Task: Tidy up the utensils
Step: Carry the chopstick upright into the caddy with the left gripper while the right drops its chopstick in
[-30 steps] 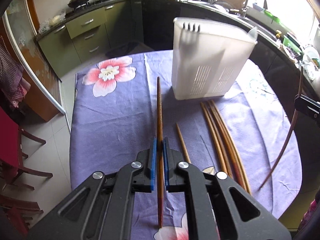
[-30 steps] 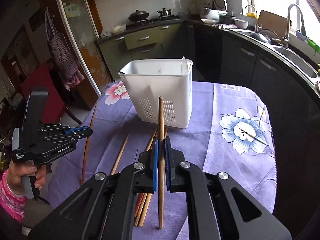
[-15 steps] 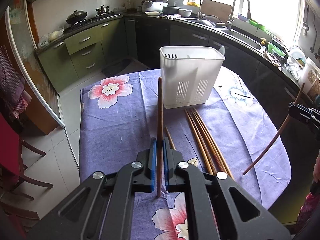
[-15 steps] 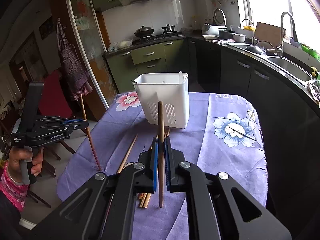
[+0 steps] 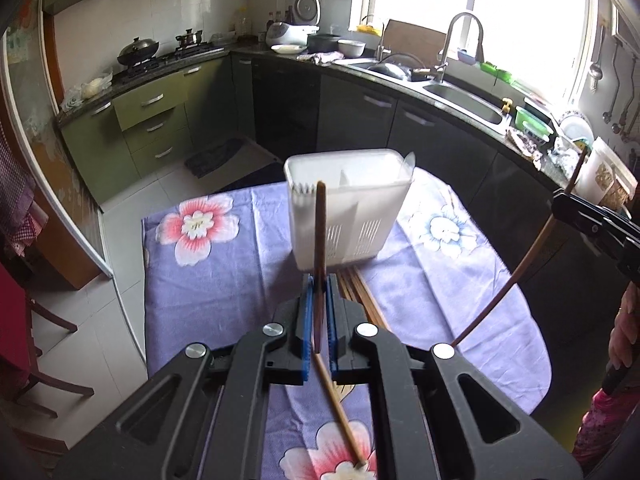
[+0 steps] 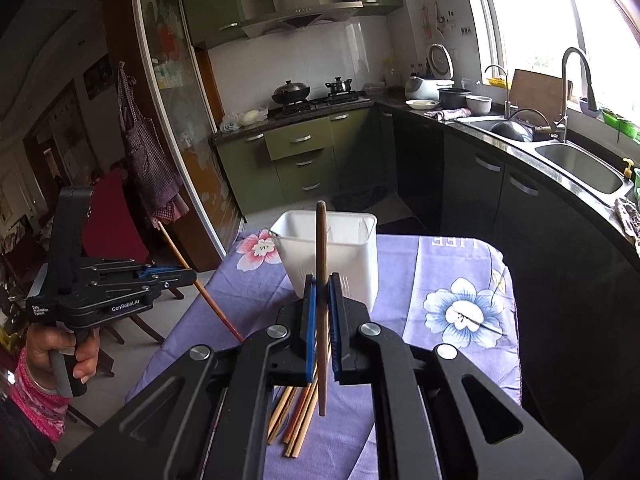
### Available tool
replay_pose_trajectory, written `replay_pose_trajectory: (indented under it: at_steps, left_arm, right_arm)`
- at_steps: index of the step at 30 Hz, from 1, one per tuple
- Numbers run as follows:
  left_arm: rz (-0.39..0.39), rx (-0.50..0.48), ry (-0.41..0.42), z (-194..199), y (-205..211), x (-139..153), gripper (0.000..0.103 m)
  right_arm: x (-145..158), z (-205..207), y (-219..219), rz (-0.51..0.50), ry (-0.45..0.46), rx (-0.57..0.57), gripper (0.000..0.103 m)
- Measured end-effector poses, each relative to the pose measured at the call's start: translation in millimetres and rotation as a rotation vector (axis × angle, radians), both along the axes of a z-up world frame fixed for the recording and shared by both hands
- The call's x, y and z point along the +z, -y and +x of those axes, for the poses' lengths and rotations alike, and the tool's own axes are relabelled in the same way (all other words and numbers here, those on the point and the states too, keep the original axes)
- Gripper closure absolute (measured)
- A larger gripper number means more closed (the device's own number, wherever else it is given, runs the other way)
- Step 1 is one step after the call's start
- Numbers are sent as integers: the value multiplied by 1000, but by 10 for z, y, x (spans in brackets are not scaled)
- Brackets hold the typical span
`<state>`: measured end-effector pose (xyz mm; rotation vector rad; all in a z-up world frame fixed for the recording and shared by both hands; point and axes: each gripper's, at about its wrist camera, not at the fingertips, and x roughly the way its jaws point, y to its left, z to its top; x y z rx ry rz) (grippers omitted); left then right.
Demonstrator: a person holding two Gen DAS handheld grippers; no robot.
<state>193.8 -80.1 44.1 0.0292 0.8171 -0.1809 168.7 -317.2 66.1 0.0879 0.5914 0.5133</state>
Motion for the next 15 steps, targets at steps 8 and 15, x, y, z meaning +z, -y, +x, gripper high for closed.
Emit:
replay_pose_trajectory:
  at_steps: [8, 15]
  left_arm:
    - [-31, -6, 116, 356, 161, 678, 97]
    - [-45, 22, 257, 695, 276, 1030, 97]
  right_arm:
    - [598, 410, 18, 87, 86, -30, 96]
    - [868, 721, -22, 115, 146, -76, 96]
